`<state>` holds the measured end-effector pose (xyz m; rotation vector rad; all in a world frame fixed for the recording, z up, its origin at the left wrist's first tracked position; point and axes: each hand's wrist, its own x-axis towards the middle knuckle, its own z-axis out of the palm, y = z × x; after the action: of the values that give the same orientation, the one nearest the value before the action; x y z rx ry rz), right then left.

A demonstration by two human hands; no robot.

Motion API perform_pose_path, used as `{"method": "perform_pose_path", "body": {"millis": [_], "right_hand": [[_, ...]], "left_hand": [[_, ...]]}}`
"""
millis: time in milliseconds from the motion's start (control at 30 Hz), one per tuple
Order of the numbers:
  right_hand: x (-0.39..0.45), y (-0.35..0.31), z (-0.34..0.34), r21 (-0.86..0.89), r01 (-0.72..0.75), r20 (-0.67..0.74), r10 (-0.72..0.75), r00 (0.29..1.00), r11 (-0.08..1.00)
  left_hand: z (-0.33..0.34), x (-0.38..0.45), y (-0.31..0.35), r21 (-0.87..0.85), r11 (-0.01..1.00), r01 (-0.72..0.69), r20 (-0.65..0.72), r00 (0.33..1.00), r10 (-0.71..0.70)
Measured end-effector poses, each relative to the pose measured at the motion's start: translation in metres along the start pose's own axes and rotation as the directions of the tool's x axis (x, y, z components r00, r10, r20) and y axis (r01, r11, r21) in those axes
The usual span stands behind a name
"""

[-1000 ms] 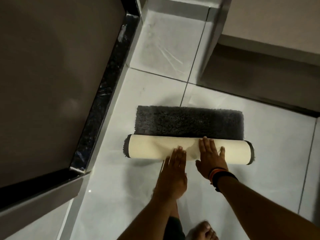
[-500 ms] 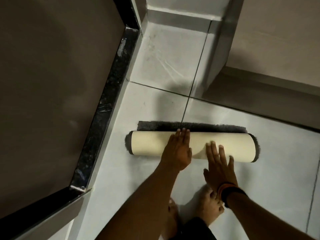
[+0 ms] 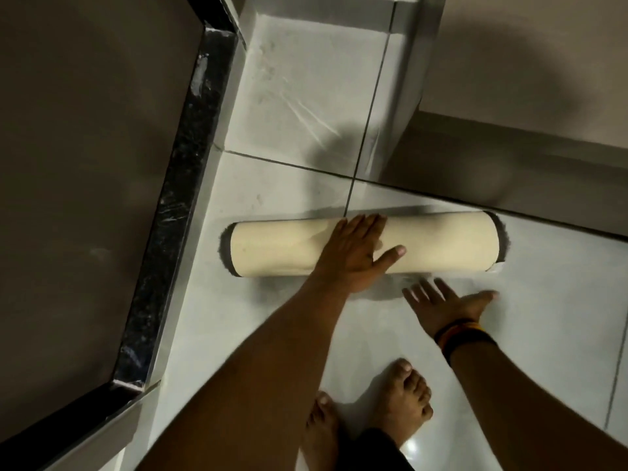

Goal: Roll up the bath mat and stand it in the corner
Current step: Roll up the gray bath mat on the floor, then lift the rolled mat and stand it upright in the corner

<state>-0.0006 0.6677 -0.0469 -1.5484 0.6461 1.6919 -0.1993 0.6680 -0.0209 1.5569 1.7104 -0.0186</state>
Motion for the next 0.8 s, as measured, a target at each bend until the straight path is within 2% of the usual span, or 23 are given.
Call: {"method": "perform_pose_path", "body": {"millis": [67, 133, 267, 400, 500, 567, 633, 700, 800], "right_hand": [[0.006, 0.001, 0.020, 0.127, -0.034, 0.087, 0.024, 0.996, 0.991], [0.002, 0.009, 0.034, 0.169, -0.037, 0.101, 0.020, 0.995, 0.985], [-0.041, 0.022, 0.028, 0.060, -0.013, 0.091, 0.008, 0.996, 0.998], [-0.126, 0.045, 0.028, 0.024, -0.024, 0.254, 0.017, 0.967, 0.999], [-0.196, 0.074, 0.059, -0.046, -0.012, 0.261, 0.023, 0.965, 0.999], [-0.260, 0.087, 0.098, -0.201, -0.014, 0.293, 0.074, 0.953, 0.979], [-0.306, 0.095, 0.129, -0.322, -0.015, 0.285, 0.112, 0.952, 0.947], [-0.348, 0.089, 0.172, -0.401, 0.023, 0.344, 0.127, 0.930, 0.916], [-0.394, 0.063, 0.235, -0.533, 0.119, 0.390, 0.119, 0.913, 0.838]], "left_hand": [[-0.010, 0.009, 0.001, -0.004, 1.000, 0.012, -0.027, 1.000, -0.012], [-0.018, 0.014, 0.010, -0.016, 0.999, 0.042, -0.031, 0.999, -0.042], [-0.044, -0.002, 0.031, -0.042, 0.984, 0.175, -0.019, 0.984, -0.176], [-0.089, -0.062, 0.050, -0.205, 0.921, 0.331, -0.074, 0.933, -0.351], [-0.131, -0.110, 0.054, -0.411, 0.781, 0.470, -0.033, 0.849, -0.528], [-0.188, -0.138, 0.057, -0.635, 0.585, 0.504, 0.053, 0.784, -0.618], [-0.232, -0.157, 0.053, -0.779, 0.406, 0.479, 0.180, 0.790, -0.586], [-0.285, -0.175, 0.057, -0.878, 0.249, 0.409, 0.248, 0.833, -0.494], [-0.343, -0.181, 0.077, -0.950, 0.172, 0.259, 0.151, 0.868, -0.473]]}}
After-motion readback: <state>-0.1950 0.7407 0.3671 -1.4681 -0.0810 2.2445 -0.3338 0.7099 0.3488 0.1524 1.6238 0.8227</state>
